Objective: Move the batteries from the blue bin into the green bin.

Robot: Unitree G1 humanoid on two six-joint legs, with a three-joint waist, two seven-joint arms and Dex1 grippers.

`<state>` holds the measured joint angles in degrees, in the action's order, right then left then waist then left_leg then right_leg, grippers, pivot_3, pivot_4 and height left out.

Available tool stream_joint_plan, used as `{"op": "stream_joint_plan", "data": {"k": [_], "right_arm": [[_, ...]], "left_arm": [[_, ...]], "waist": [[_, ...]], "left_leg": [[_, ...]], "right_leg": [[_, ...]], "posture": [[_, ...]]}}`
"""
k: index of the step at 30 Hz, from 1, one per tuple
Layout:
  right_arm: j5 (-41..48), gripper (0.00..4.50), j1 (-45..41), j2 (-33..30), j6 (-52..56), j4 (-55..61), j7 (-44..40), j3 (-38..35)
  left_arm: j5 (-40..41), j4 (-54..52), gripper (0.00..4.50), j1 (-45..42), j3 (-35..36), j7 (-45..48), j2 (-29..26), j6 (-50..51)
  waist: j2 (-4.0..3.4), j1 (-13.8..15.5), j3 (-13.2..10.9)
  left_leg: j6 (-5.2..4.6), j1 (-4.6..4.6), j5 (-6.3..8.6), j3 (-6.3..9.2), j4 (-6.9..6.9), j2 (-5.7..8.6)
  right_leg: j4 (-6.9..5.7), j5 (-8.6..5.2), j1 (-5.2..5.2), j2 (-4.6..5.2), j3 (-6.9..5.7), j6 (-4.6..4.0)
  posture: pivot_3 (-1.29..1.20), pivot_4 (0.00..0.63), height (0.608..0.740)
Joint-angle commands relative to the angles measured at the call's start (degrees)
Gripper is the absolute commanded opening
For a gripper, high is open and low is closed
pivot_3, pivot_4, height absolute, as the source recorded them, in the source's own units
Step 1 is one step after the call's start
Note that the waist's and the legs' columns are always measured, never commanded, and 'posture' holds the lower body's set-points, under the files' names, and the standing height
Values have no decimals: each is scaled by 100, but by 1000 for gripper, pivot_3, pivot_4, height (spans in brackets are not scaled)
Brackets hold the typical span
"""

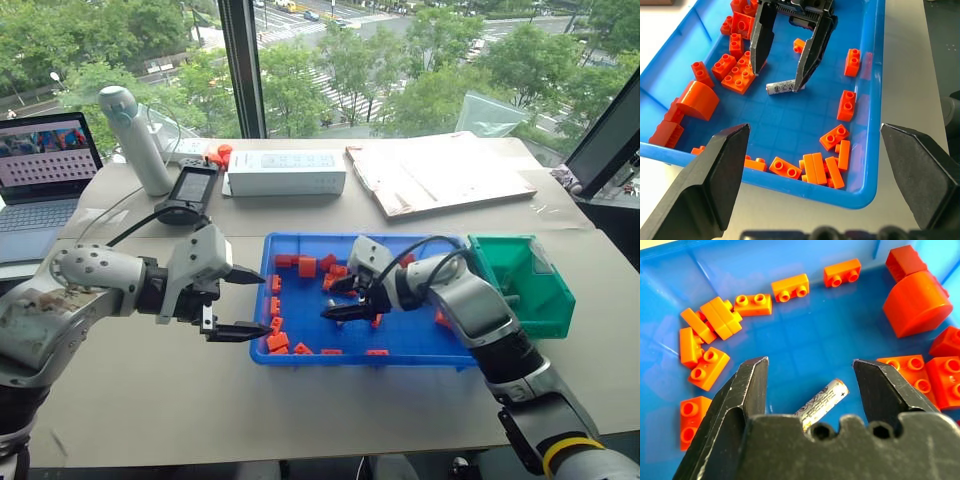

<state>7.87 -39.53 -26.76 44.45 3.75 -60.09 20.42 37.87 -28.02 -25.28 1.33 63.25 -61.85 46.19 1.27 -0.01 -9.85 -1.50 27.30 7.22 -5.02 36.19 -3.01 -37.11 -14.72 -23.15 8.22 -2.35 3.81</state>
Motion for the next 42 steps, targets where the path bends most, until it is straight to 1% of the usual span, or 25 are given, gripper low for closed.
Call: {"op": "stream_joint_plan", "data": {"k": [1,3,4,7,8,11,12,13,16,17,20,22,26,28,30,33,37,39,40,41,42], "right_arm": [[-178,3183,118,-127,77,76,214,198],[-202,3183,174,-89,109,13,321,269],[-233,2943,195,-56,86,-41,375,310],[-382,2170,224,-24,-135,-211,465,460],[-398,1833,221,-22,-211,-240,465,475],[-344,826,147,15,-414,-304,459,344],[-304,420,105,-5,-501,-320,425,261],[-249,251,45,-50,-529,-335,394,137],[-13,243,-103,-224,-426,-299,256,-241],[139,243,-166,-328,-320,-254,206,-466],[524,243,-323,-801,-71,-185,49,-1152],[574,243,-424,-1418,-85,-349,25,-1703],[527,243,-389,-2531,-150,-635,21,-2378],[413,243,-124,-3232,-213,-817,-26,-2745],[336,243,339,-3785,-266,-891,-74,-3045],[453,243,849,-4082,-145,-839,-70,-3314],[514,243,1295,-4036,-29,-690,81,-3395],[576,1288,1545,-3886,68,-642,171,-3371],[526,1517,1650,-3859,33,-666,227,-3319],[486,1884,1714,-3859,-2,-682,259,-3286],[458,2065,1744,-3872,-34,-693,278,-3268]], "left_arm": [[-4,-83,4500,-50,168,5,-65,-63],[-2,-79,4500,-51,176,8,-70,-61],[-4,-77,4500,-53,176,10,-73,-62],[-10,-75,4500,-68,165,13,-72,-68],[-9,-73,4500,-78,161,13,-69,-67],[0,-54,4500,-108,151,22,-64,-57],[7,-54,4500,-107,154,27,-66,-54],[30,-57,4500,-105,165,35,-65,-42],[105,-59,4500,-123,182,66,-40,-23],[156,-39,4500,-167,184,74,8,-27],[283,59,4500,-359,155,71,211,-32],[345,172,4500,-555,46,107,414,-61],[392,440,4500,-932,-150,203,815,-119],[440,680,4500,-1237,-256,247,1159,-151],[492,924,4500,-1529,-329,293,1539,-192],[514,1178,4500,-1801,-356,294,1948,-233],[436,1357,4500,-1983,-388,218,2268,-295],[235,1435,4500,-2070,-448,84,2428,-469],[100,1463,4500,-2106,-461,-25,2510,-597],[3,1480,4500,-2129,-466,-110,2567,-672],[-67,1492,4500,-2143,-467,-179,2606,-720]], "waist": [[0,2,0],[0,1,0],[0,-1,0],[0,-2,0],[0,-3,0],[1,-7,0],[1,-6,0],[1,-3,1],[0,15,0],[0,20,0],[1,50,-1],[0,88,-3],[1,148,-4],[1,145,-4],[2,166,-4],[3,139,-4],[1,16,-3],[2,10,-4],[2,22,-4],[2,35,-4],[2,55,-4]], "left_leg": [[6,0,4,-1,0,0],[9,0,5,-1,1,0],[8,0,5,-1,1,0],[2,-2,1,0,0,0],[0,-2,0,0,0,0],[1,-4,1,0,0,0],[2,-4,1,1,1,0],[1,-3,1,1,1,0],[1,-2,0,1,3,0],[0,0,0,0,3,0],[-4,1,-3,0,4,0],[-5,1,-3,0,4,0],[-9,3,0,-2,4,3],[-11,3,0,-6,2,3],[-12,2,-1,-4,0,4],[-16,1,-1,-9,3,4],[-16,-6,-4,-9,7,4],[-16,-7,-6,-7,9,4],[-16,-7,-6,-4,11,4],[-17,-7,-6,-3,13,5],[-17,-7,-6,-2,15,5]], "right_leg": [[0,0,0,0,0,0],[0,0,-1,0,0,0],[0,0,0,0,1,0],[0,0,1,0,1,0],[0,0,1,0,1,0],[0,0,0,0,1,0],[0,0,0,0,0,0],[0,0,0,0,0,0],[0,0,0,0,0,0],[0,0,1,0,0,0],[0,0,2,0,1,0],[1,0,4,0,1,0],[12,-1,1,4,-3,2],[11,-1,7,4,1,2],[10,-2,12,3,0,2],[11,-2,15,3,4,3],[1,0,15,3,13,3],[-2,0,16,3,13,4],[-2,0,20,3,11,4],[-1,0,22,3,11,5],[0,0,24,3,11,6]], "posture": [[0,150,730],[0,150,730],[0,150,730],[0,150,730],[0,150,730],[0,150,730],[0,150,730],[0,150,730],[0,150,730],[0,150,730],[0,150,730],[0,150,730],[0,150,730],[0,150,730],[0,150,730],[0,150,730],[0,150,730],[0,150,730],[0,150,730],[0,150,730],[0,150,730]]}}
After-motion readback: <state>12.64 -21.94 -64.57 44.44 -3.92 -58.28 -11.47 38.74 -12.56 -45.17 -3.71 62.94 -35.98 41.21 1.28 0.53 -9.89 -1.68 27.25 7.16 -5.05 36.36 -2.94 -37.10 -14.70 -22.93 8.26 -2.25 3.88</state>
